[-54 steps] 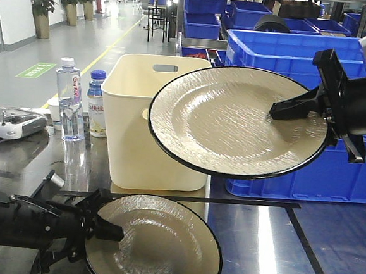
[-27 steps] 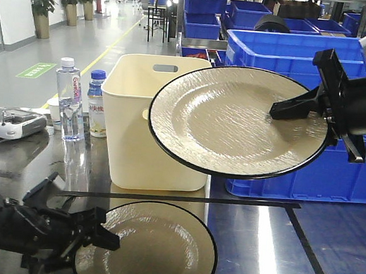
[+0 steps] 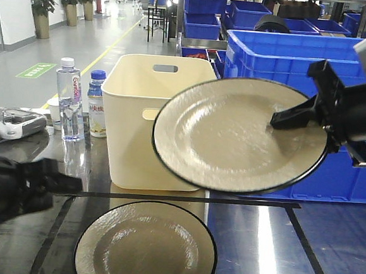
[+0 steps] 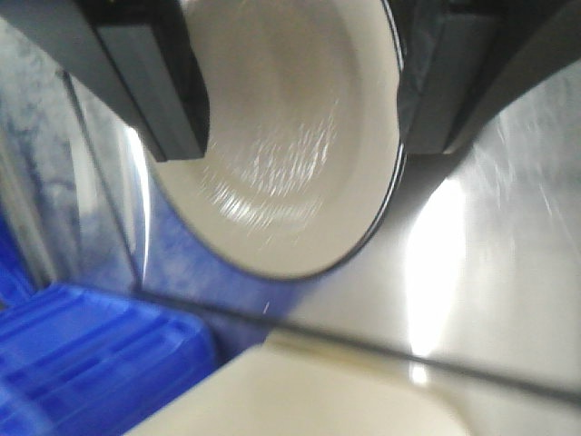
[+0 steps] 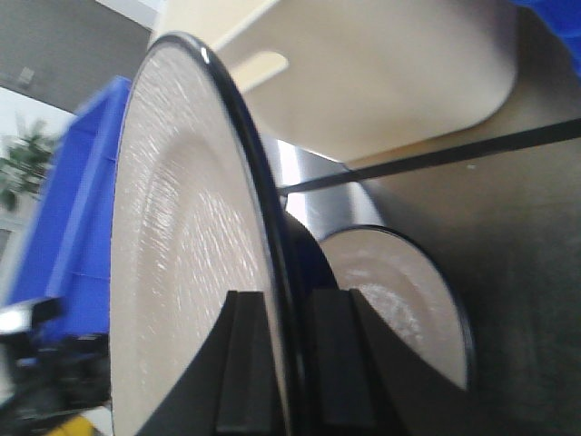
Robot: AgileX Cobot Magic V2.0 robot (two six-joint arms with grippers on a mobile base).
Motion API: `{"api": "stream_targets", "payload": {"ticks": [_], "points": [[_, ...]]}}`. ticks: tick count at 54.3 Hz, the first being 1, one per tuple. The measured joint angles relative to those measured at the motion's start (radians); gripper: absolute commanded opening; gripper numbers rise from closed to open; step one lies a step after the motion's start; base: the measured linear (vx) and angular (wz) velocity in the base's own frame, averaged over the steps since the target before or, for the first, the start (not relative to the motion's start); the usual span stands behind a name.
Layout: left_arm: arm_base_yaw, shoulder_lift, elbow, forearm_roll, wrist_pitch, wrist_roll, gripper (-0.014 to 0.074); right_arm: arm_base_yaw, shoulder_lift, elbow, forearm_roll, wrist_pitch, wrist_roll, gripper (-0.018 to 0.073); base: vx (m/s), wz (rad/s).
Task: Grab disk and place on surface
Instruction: 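Lower the left gripper's plate onto the table and open it, then lower the right gripper's plate onto the first plate, stacking them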
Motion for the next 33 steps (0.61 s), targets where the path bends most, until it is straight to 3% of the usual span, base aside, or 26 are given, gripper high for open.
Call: {"api": "stream_targets", "payload": {"ticks": [18,33], "points": [[0.005,-0.183,0.0,0.002,-0.047,0.0,0.055,0.241,0.176,0.0,-0.07,-0.126,0.024,-0.0005,0.0,0.0],[0.005,-0.201,0.0,0.003,-0.034,0.0,0.055,0.281,0.316,0.0,-0.092,-0.161,0.048,-0.0005,0.0,0.0]]}}
